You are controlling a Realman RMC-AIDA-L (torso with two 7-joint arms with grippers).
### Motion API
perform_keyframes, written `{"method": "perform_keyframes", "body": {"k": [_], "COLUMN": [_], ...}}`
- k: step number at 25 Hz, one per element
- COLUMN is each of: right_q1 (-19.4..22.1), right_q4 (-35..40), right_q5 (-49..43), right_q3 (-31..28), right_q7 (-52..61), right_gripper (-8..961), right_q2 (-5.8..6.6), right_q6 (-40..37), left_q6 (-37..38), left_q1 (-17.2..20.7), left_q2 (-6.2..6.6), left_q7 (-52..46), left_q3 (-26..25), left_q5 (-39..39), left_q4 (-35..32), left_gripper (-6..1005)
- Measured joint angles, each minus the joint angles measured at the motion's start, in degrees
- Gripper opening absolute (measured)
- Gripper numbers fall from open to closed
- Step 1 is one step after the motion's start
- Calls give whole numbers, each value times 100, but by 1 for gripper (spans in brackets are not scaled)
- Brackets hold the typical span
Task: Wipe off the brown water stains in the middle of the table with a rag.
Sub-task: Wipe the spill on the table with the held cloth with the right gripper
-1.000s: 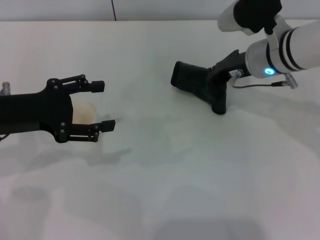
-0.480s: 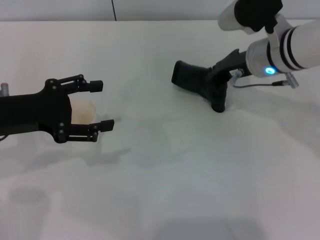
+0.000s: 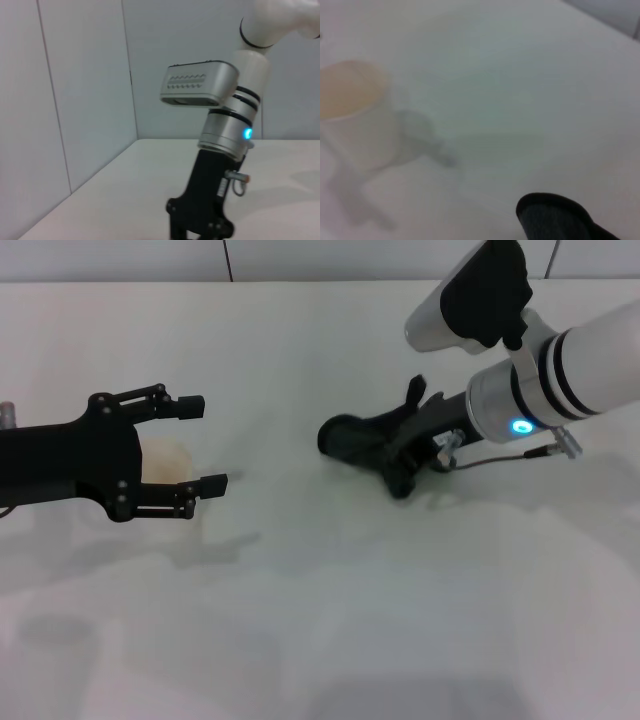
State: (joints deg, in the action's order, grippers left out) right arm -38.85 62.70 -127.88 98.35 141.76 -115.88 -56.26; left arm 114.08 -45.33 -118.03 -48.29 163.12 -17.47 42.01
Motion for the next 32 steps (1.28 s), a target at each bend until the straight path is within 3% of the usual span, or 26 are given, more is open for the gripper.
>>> {"method": "perform_keyframes", "body": {"k": [7, 18, 32], "right_q1": [231, 341, 187], "right_q4": [398, 545, 64], "right_q5": [405, 515, 468], "right_q3": [78, 410, 475], "right_q7": [-18, -22, 30], "right_gripper": [49, 49, 49], "right_q2": [10, 0, -7], "right_q6": [-680, -1053, -103], "left_q6": [0, 17, 14], "left_q1": [-9, -41, -55], "left_q2": [13, 16, 16], "left_q7": [32, 58, 56], "left_q3": [0, 0, 0], "left_q5": [-3, -3, -11], "left_q4": [0, 0, 0], "left_gripper": [879, 879, 879]}}
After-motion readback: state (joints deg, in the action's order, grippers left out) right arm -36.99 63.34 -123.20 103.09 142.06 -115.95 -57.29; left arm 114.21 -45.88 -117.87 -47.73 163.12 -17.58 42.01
